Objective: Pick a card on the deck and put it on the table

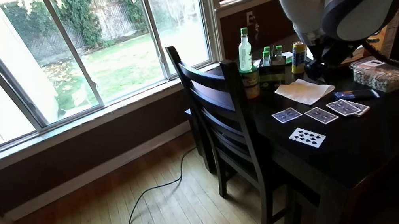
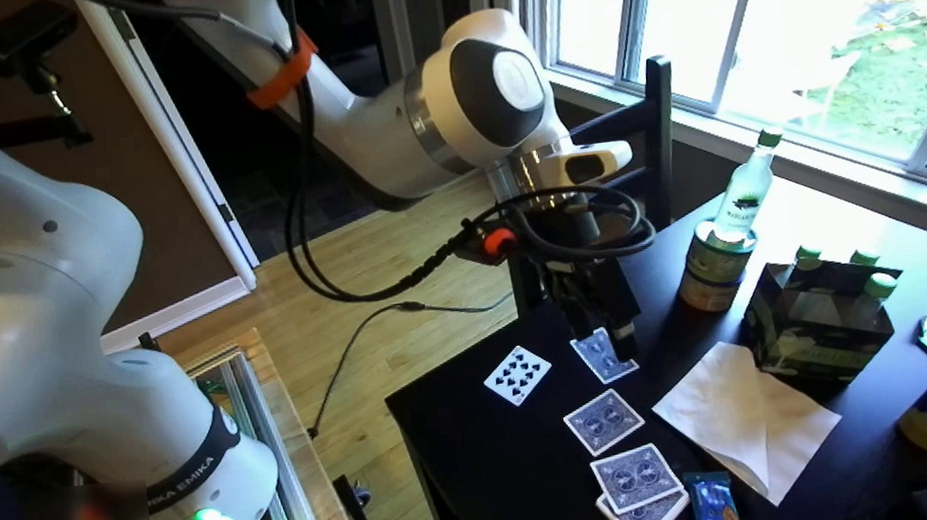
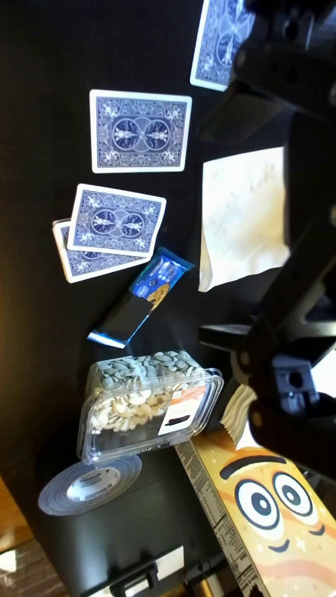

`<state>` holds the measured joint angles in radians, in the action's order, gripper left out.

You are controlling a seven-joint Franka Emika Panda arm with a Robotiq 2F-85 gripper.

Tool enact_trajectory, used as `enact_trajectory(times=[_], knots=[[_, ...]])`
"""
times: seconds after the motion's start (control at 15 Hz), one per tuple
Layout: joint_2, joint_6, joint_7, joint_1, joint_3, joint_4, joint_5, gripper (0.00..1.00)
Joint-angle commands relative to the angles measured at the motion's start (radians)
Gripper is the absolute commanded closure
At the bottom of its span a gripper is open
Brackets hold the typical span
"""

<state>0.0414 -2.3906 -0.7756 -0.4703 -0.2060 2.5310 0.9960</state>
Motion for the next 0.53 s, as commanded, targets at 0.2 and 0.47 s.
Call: enact_trajectory(times=[0.2, 0.47], knots=[[-0.005, 0.011, -0.004, 0.125, 0.123, -0.011, 0.005, 0.0], [-0.15, 0.049, -0.054, 0.213, 0.209, -0.095, 0.06, 0.0]])
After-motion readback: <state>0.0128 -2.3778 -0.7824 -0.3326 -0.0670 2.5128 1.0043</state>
